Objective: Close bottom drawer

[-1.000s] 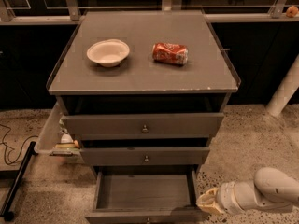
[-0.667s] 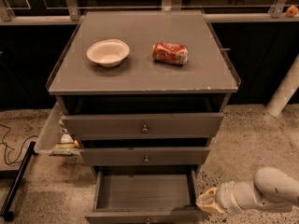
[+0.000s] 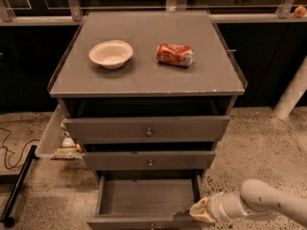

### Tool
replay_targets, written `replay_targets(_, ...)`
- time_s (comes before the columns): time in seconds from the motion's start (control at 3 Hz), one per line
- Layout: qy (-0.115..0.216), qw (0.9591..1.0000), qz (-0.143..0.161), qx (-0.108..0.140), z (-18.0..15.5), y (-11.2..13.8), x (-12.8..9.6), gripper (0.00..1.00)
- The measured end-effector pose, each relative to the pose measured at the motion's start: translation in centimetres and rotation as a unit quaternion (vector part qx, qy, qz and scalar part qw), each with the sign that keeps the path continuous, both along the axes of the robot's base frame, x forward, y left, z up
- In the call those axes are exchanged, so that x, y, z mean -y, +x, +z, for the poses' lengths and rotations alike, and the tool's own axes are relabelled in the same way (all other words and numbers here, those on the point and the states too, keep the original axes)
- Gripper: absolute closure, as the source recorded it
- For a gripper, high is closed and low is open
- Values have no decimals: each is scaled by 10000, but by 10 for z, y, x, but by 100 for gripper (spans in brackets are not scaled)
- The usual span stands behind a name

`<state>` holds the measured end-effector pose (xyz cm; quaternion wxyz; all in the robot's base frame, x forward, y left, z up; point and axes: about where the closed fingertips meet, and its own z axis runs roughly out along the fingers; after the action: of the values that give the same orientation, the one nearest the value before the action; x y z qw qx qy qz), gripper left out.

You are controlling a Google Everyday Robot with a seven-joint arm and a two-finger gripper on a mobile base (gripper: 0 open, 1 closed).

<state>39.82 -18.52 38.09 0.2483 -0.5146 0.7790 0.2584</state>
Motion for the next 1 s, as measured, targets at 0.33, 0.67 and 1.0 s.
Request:
replay_targets(0.33, 65, 9991, 195, 371, -43, 16, -12, 100)
replay_targets(0.67, 41, 9969, 157, 773, -89, 28, -1, 100)
replay_targets(1.0, 33, 9967, 179, 785, -89, 28, -3, 100)
